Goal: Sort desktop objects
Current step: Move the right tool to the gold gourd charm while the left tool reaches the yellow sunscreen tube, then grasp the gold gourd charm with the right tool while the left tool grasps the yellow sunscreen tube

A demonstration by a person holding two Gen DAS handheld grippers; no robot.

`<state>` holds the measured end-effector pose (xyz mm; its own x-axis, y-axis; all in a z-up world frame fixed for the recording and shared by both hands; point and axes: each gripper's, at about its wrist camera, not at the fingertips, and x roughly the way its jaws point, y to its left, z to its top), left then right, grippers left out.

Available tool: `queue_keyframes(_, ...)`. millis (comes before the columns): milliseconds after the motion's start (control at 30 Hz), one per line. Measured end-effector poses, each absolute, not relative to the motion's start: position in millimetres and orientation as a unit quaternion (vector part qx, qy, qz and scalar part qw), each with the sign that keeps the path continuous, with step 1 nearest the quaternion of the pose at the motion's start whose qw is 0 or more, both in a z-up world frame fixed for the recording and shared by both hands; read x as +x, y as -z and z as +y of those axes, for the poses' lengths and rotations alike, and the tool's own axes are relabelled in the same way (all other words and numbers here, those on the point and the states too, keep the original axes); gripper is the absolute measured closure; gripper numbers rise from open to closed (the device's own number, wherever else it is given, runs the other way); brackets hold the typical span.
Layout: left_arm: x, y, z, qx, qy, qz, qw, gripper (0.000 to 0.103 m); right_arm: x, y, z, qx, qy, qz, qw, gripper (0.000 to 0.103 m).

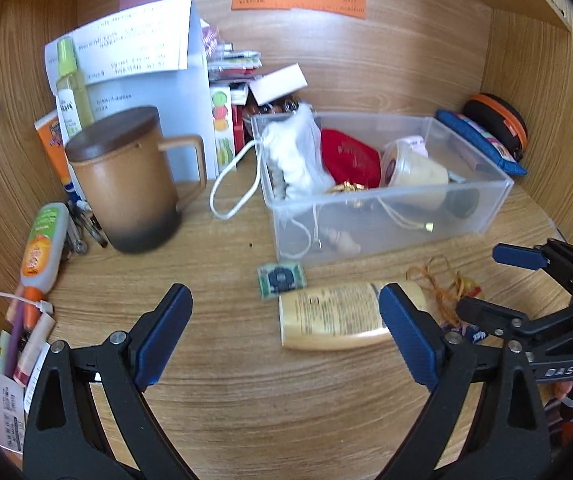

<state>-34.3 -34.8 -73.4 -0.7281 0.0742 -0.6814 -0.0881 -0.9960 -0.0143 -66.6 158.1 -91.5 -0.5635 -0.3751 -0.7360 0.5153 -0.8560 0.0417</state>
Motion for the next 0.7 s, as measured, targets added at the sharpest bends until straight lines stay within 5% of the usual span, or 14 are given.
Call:
queue_keyframes(167,-30,77,-26,-0.368,-0.926,0.028,0.075,0.008,-72,103,152,0.412,0.87,0.093,0.255,0.024)
queue_keyframes(533,-45,78,12,-0.372,-0.899,0.141,0.185,0.008,-75,108,158,0.414,0.869,0.108,0.249,0.075)
queue_keyframes(700,-62,94,23,-0.409,-0.879,0.16,0.186,0.012,-80,105,176,0.428,0.864,0.061,0.26,0.08)
